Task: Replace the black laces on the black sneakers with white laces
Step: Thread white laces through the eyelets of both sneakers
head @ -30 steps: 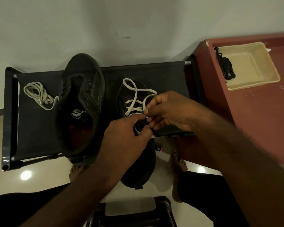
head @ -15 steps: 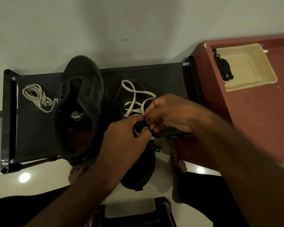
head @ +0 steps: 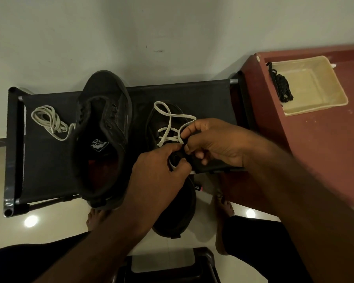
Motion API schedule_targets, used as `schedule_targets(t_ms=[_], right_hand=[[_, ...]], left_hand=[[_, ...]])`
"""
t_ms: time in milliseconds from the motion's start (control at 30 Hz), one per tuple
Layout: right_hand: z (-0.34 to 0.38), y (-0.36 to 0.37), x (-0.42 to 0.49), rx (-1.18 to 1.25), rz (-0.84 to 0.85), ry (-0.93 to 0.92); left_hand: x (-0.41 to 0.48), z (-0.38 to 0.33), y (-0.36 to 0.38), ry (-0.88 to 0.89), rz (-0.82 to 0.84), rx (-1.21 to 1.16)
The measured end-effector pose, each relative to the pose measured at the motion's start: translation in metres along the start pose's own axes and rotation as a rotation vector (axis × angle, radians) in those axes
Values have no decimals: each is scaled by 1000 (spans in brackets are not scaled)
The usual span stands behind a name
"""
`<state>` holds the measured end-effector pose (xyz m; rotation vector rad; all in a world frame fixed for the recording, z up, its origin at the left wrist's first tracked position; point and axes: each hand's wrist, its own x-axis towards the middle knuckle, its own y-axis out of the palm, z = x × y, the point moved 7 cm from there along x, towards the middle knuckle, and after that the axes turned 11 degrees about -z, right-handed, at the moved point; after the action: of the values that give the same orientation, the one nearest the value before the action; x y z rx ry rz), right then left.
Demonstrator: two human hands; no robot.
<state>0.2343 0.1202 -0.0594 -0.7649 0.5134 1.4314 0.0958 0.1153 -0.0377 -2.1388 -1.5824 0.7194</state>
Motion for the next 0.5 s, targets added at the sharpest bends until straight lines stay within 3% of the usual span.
schedule_targets(t_ms=[200,300,500], right_hand=[[24,2,-14,337,158,-121],[27,-1,-12,340,131,-192],[27,-9,-2,-409,-277,-503]], left_hand=[[2,2,0,-25,4,-29],[2,1,1,-27,7,-23],[2,-1,0,-37,10,-17]])
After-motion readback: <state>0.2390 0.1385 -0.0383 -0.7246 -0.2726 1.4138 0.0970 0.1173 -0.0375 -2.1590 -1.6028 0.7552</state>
